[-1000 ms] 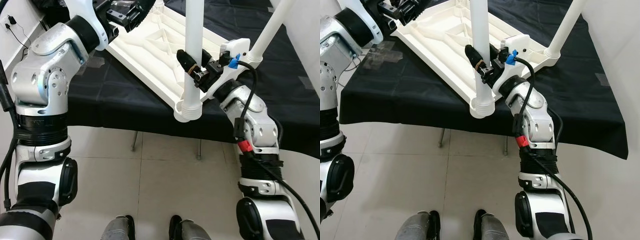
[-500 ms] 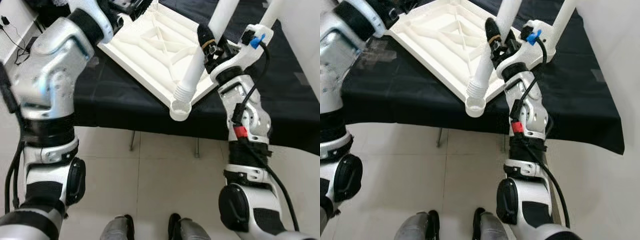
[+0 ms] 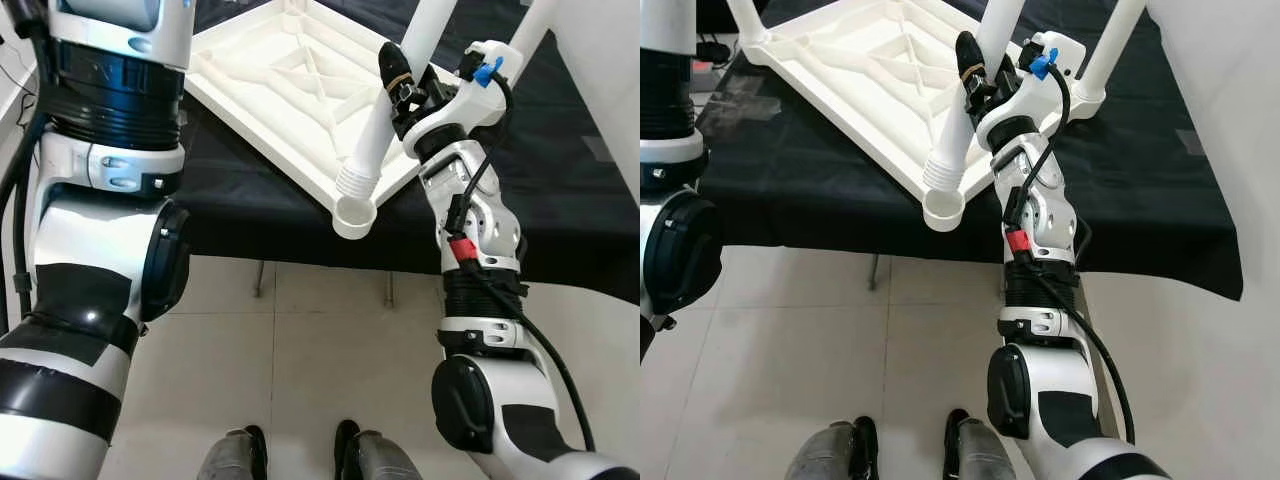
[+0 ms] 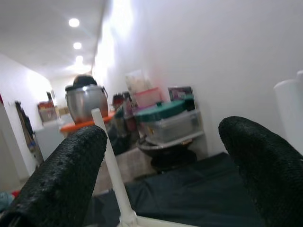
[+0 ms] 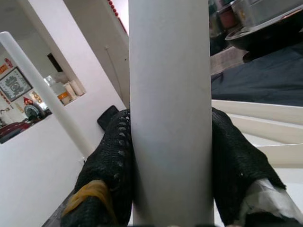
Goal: Building children table
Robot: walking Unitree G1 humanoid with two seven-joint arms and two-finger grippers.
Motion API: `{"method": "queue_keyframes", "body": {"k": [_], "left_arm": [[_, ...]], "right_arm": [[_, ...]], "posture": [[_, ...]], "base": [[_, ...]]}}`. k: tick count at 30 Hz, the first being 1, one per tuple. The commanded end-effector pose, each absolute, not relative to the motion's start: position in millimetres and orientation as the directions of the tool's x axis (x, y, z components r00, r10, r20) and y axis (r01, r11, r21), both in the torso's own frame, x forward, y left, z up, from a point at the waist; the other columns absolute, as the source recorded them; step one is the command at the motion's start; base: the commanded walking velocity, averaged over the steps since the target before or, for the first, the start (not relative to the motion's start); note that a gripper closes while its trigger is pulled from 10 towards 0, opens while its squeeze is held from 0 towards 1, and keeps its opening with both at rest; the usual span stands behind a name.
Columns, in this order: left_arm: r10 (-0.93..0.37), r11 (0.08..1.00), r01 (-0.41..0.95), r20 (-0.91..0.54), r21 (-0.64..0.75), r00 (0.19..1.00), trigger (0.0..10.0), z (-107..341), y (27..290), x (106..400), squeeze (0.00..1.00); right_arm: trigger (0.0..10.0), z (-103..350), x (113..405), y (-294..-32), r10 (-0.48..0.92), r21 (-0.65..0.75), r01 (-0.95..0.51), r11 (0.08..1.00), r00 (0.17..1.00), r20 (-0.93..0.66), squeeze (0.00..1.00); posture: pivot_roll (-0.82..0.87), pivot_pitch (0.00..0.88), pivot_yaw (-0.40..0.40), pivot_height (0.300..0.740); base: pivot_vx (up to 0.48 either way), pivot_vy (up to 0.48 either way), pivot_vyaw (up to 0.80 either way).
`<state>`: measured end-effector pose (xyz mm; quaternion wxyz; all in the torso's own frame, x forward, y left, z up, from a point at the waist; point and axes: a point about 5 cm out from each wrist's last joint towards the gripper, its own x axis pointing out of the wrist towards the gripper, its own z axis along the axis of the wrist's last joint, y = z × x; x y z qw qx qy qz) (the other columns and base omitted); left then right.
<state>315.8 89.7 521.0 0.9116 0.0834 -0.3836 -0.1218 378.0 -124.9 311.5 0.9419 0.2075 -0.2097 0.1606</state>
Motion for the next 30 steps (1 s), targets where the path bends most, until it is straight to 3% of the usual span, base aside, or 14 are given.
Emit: {"method": "queue_keyframes", "body": {"k": [1,7,10,12,16,17,18,19,22,25,30], "left_arm": [[-0.263,0.965,0.164,0.698,0.206,0.667,10.0,524.0,96.2,313.6,0.0],[-0.246,0.967,0.227,0.686,0.119,0.685,10.0,525.9,95.6,321.7,0.0],[-0.209,0.965,0.261,0.692,0.03,0.691,10.0,531.1,101.5,323.7,0.0],[-0.174,0.942,0.319,0.653,-0.108,0.737,10.0,524.1,112.5,333.6,0.0],[-0.232,0.903,0.402,0.619,-0.149,0.75,10.0,509.9,117.4,341.1,0.0],[-0.283,0.871,0.464,0.609,-0.161,0.741,10.0,502.8,116.8,342.3,0.0],[-0.397,0.78,0.606,0.621,-0.16,0.676,10.0,491.9,112.5,337.9,0.0],[-0.397,0.78,0.606,0.621,-0.16,0.676,10.0,491.9,112.5,337.9,0.0],[-0.573,0.555,0.814,0.632,-0.169,0.522,10.0,469.0,107.7,326.9,0.0],[-0.644,0.478,0.858,0.589,-0.19,0.489,10.0,454.5,104.3,325.4,0.0],[-0.711,0.446,0.877,0.525,-0.179,0.468,10.0,436.6,98.4,322.7,0.0]], "right_arm": [[10.0,314.8,376.4,-125.1,0.209,0.315,-0.392,0.865,0.851,0.482,0.0],[10.0,315.9,376.9,-121.0,0.22,0.309,-0.404,0.861,0.843,0.49,0.0],[10.0,316.8,376.2,-117.6,0.23,0.302,-0.414,0.859,0.838,0.495,0.0],[10.0,318.2,374.1,-113.8,0.254,0.28,-0.435,0.856,0.825,0.505,0.0],[10.0,319.3,370.1,-108.6,0.31,0.21,-0.469,0.858,0.797,0.518,0.0],[10.0,319.9,367.8,-106.0,0.338,0.179,-0.489,0.854,0.782,0.523,0.0],[10.0,322.8,362.3,-100.4,0.411,0.116,-0.548,0.828,0.735,0.539,0.0],[10.0,322.8,362.3,-100.4,0.411,0.116,-0.548,0.828,0.735,0.539,0.0],[10.0,329.5,350.4,-92.2,0.533,0.025,-0.659,0.752,0.63,0.565,0.0],[10.0,333.7,343.7,-89.7,0.573,0.0,-0.704,0.71,0.577,0.582,0.0],[10.0,335.7,332.0,-80.3,0.641,-0.06,-0.759,0.648,0.502,0.581,0.0]], "posture": [[0.0,0.261,-0.052,0.74],[0.0,0.259,-0.049,0.74],[0.0,0.255,-0.048,0.74],[0.0,0.252,-0.046,0.74],[-0.01,0.239,-0.045,0.74],[-0.01,0.239,-0.045,0.74],[0.0,0.214,-0.04,0.74],[0.0,0.214,-0.04,0.74],[0.0,0.19,-0.036,0.74],[0.0,0.174,-0.032,0.74],[-0.01,0.149,-0.025,0.74]], "base": [[0.0,0.0,0.0],[0.0,0.0,0.0],[0.0,0.0,0.0],[0.0,0.0,0.0],[0.0,0.0,0.0],[0.0,0.0,0.0],[0.0,0.0,0.0],[0.0,0.0,0.0],[0.0,0.0,0.0],[0.0,0.0,0.0],[0.0,0.0,0.0]]}}
